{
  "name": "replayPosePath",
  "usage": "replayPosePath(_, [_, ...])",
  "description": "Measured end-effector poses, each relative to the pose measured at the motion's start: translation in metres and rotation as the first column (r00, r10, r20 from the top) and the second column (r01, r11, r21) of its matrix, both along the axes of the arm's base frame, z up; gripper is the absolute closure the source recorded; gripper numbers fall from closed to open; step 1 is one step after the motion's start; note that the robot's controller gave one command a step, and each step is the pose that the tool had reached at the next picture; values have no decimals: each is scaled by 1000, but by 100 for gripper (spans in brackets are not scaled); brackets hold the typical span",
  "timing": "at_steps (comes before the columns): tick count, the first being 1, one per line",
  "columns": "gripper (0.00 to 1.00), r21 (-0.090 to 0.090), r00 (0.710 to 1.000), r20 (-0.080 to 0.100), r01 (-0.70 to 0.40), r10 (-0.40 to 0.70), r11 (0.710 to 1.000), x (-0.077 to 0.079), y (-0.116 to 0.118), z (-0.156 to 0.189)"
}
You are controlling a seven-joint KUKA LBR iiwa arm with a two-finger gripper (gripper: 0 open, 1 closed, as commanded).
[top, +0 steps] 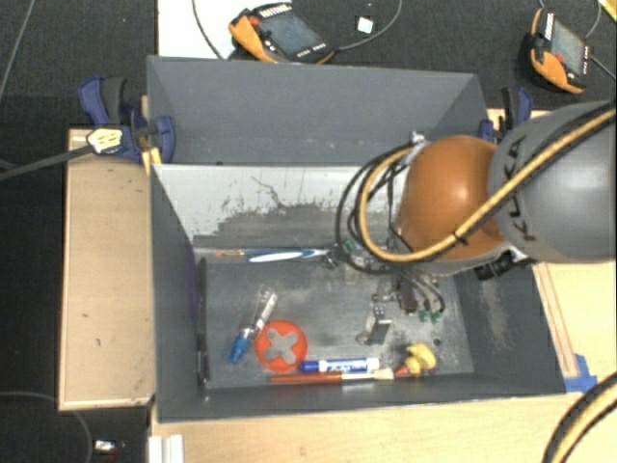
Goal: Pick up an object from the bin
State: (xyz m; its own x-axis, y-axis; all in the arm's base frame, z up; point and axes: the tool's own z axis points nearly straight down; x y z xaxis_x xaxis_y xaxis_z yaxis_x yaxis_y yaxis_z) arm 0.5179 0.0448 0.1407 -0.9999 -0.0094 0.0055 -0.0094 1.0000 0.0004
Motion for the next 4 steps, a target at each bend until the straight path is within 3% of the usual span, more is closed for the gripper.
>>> replayPosePath(1, [0, 0, 1000, 8, 3, -3, 1000, 2, 0, 4])
replayPosePath(2, [0, 4, 940, 3, -340, 340, 940, 8, 75, -72])
replayPosePath(3, [0, 1, 997, 12, -80, 80, 997, 20, 81, -14])
replayPosePath(4, [0, 4, 776, 9, -631, 631, 776, 24, 161, -39])
